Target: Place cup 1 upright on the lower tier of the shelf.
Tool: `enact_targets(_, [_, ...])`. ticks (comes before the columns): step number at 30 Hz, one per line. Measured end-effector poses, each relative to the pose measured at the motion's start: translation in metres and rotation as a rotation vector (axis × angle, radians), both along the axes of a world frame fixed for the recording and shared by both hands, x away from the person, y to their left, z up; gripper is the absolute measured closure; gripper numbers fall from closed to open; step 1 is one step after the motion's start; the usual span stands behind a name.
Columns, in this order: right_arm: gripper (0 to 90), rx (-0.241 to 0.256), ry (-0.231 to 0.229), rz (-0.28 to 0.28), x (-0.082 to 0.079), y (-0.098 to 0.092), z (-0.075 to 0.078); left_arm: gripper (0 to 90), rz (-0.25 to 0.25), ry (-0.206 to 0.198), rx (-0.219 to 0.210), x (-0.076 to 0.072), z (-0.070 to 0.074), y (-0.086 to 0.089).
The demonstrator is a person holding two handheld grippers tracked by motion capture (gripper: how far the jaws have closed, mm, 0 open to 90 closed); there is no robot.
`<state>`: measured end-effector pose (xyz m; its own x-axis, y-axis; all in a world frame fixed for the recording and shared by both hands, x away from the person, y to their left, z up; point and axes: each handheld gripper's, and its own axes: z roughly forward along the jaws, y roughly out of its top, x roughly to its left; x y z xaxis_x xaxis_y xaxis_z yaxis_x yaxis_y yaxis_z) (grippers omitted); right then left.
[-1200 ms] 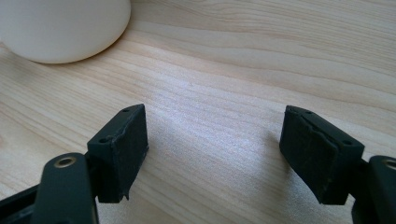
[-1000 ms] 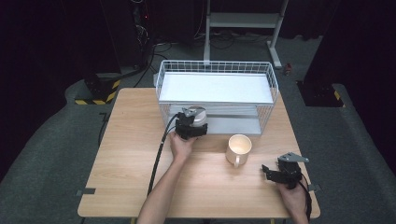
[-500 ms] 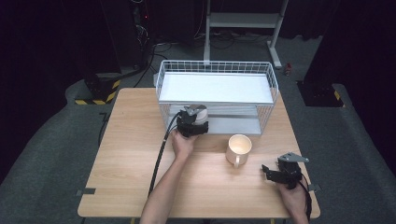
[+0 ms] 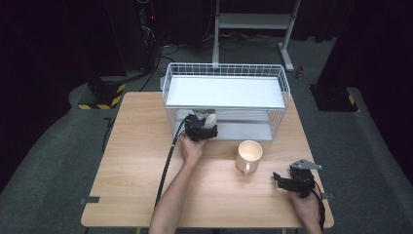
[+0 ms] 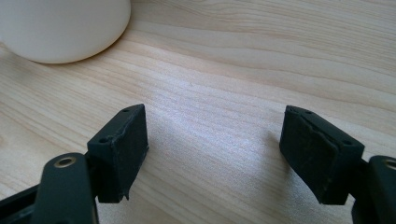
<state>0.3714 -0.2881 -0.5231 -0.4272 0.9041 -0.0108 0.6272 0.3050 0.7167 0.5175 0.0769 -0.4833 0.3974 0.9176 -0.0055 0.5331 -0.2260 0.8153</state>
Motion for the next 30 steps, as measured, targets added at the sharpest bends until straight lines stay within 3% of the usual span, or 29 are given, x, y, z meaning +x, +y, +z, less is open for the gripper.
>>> enact_targets(1, [23.6,0.000,0.000,0.000,0.000,0.000,0.000,19.1,0.001,0.003,-0.001,0.001,0.000,0.000])
enact_targets(2, [23.6,0.000,0.000,0.000,0.000,0.000,0.000,19.1,0.009,-0.003,0.027,0.002,0.001,0.001])
enact_targets(5, [23.6,0.000,0.000,0.000,0.000,0.000,0.000,19.0,0.053,-0.004,0.019,0.003,0.001,-0.002])
enact_targets(18, [23.6,0.000,0.000,0.000,0.000,0.000,0.000,18.9,0.071,-0.005,0.034,0.009,0.001,-0.002])
enact_targets(24, [23.6,0.000,0.000,0.000,0.000,0.000,0.000,14.4,0.078,0.024,0.006,0.011,0.000,0.001])
enact_targets(30, [23.6,0.000,0.000,0.000,0.000,0.000,0.000,13.3,0.059,0.032,0.019,0.009,0.002,0.002])
